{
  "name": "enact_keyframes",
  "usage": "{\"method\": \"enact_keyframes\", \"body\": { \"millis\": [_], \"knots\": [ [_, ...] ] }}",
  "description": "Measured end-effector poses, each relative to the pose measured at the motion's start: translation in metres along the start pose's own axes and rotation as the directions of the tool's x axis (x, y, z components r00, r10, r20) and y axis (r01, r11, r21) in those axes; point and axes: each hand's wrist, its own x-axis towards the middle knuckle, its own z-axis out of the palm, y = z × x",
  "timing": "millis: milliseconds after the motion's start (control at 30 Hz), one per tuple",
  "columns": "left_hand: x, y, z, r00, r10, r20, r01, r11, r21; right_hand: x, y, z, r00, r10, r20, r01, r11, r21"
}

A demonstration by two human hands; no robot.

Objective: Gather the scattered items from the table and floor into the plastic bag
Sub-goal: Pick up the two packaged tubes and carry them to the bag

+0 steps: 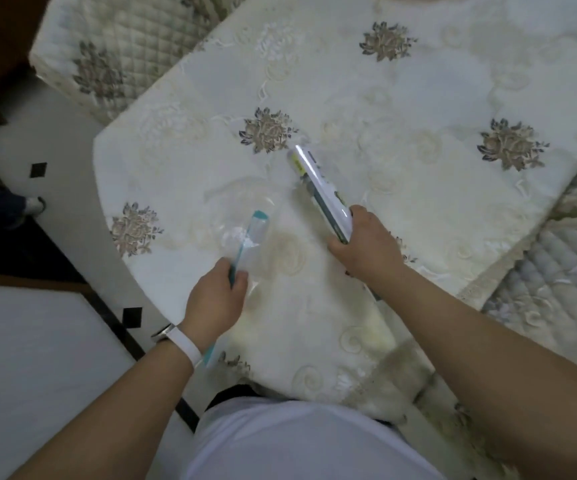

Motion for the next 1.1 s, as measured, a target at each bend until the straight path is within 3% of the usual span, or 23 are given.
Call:
{"method": "enact_keyframes", "body": {
  "millis": [133, 267, 500, 800, 1000, 1100],
  "knots": [
    [0.001, -0.024, -0.026, 1.000, -0.010, -0.017, 0.007, 0.988, -0.153, -0.021, -0.041, 0.021, 0.991, -0.120, -0.053, 0.120, 0.993, -0.004],
    [0.007, -0.059, -0.061, 0.998, -0.011, -0.063, -0.009, 0.950, -0.312, -0.041, -0.092, 0.037, 0.987, -0.150, -0.065, 0.155, 0.984, 0.086],
    [0.025, -0.153, -0.140, 0.990, -0.118, -0.083, 0.040, 0.776, -0.630, -0.062, -0.208, 0.093, 0.986, -0.159, -0.054, 0.161, 0.986, 0.049],
    [0.029, -0.280, -0.226, 0.939, -0.293, -0.179, 0.068, 0.669, -0.740, -0.047, -0.367, 0.167, 0.922, -0.385, 0.043, 0.385, 0.923, 0.008],
    [0.044, -0.333, -0.268, 0.882, -0.416, -0.222, 0.072, 0.583, -0.810, -0.024, -0.442, 0.198, 0.867, -0.482, 0.124, 0.475, 0.876, 0.084],
    [0.069, -0.355, -0.285, 0.869, -0.475, -0.136, 0.098, 0.434, -0.895, -0.008, -0.478, 0.216, 0.845, -0.504, 0.177, 0.487, 0.863, 0.132]
  ]
}}
